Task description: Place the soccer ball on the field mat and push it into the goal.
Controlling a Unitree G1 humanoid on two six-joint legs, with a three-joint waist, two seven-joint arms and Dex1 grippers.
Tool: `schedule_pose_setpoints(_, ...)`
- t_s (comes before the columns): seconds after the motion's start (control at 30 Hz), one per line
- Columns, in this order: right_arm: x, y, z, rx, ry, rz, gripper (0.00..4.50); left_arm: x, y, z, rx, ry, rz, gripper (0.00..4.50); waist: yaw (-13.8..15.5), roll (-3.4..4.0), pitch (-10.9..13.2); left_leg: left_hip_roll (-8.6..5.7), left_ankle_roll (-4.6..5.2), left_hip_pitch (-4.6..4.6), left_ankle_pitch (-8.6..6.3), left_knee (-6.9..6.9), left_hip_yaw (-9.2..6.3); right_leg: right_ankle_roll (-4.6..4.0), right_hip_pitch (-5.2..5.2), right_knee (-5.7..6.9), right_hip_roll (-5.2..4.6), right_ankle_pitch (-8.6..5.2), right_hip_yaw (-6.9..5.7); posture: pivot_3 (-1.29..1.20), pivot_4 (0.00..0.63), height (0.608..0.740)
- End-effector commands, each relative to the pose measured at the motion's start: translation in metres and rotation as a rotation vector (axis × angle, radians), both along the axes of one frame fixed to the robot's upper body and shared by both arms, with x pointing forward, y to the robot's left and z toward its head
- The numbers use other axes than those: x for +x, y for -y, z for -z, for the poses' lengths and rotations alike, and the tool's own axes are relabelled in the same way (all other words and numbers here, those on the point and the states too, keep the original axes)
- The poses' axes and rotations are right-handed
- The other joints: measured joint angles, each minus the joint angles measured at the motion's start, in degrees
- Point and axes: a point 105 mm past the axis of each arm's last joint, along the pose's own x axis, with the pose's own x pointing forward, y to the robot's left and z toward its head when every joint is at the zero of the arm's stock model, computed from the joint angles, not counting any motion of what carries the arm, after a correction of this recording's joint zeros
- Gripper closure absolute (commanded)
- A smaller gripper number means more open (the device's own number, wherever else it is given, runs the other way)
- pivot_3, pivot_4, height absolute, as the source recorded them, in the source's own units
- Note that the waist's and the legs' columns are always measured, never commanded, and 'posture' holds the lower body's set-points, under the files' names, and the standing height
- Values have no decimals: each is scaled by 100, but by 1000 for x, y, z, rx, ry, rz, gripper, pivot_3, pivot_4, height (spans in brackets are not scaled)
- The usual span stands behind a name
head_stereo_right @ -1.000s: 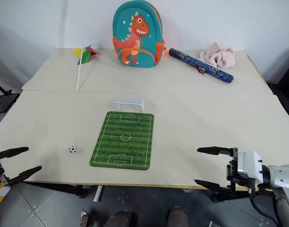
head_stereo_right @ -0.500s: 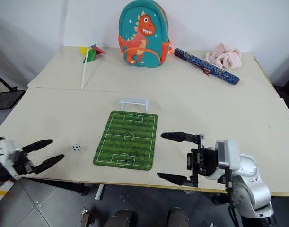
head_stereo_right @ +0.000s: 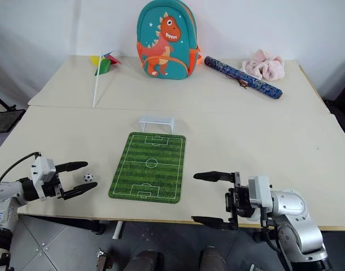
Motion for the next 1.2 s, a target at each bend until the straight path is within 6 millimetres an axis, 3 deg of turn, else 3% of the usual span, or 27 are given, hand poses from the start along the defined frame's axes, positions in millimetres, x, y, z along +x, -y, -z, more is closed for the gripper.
schedule_pose_setpoints(0.03, -2, 5, -5, -8, 39, 14, 0, 0, -2, 1, 18, 7, -1, 950, -5, 0, 0, 1, 0, 0, 0, -1, 0, 0, -1, 0, 0, 0, 0, 0, 150, 740)
schedule_pose_setpoints(0.33, 0, 9, -1, -35, 31, 41, 0, -3, -3, 9, 10, -34, 6, 3611, 0, 0, 0, 0, 0, 0, 0, -1, 0, 0, -2, 1, 0, 0, 1, 0, 150, 740)
schedule_pose_setpoints(0.47, 2, 18, 2, -45, 32, 64, 0, 3, 0, 0, -19, 15, 3, 3638, 4, -1, 0, 0, 0, -1, 0, 0, 1, 0, -1, 1, 0, 0, 1, 0, 150, 740)
schedule_pose_setpoints(0.53, 3, 32, 7, -50, 36, 100, 0, 4, 10, -10, -39, 29, 50, 3638, 4, -1, 1, 0, 0, 0, 0, 0, 1, 0, -1, 1, 0, 0, 1, 0, 150, 740)
schedule_pose_setpoints(0.7, 1, 68, 17, -81, 23, 184, 0, -6, 60, -37, -42, -21, 296, 3638, 35, -5, 3, -3, 2, -16, 0, 8, -1, 2, -1, -1, -2, 2, 0, 0, 150, 740)
schedule_pose_setpoints(0.83, -6, 91, 25, -116, 16, 210, 0, -14, 117, -62, -19, -11, 524, 3638, 22, -4, 4, -2, 2, -15, -1, 7, -1, 4, -1, -5, -2, 3, 3, 0, 150, 740)
schedule_pose_setpoints(0.97, -14, 97, 33, -139, 24, 195, 0, -14, 147, -37, 129, -65, 618, 3638, -18, 6, 4, -2, 2, -8, 0, 7, 14, 6, 2, -6, 0, 4, 9, 0, 150, 740)
schedule_pose_setpoints(1.1, -17, 91, 40, -120, 19, 183, 0, -5, 168, -20, 140, -74, 619, 3638, -21, 4, 8, 11, 2, 5, 0, 1, 71, 6, 2, -6, 18, 4, 28, 0, 150, 740)
schedule_pose_setpoints(1.2, -19, 83, 43, -98, 20, 176, 0, -5, 171, -6, 194, -81, 645, 3638, 0, -1, 11, 10, 2, 3, 0, 10, 72, 11, 2, -5, 18, 6, 35, 0, 150, 740)
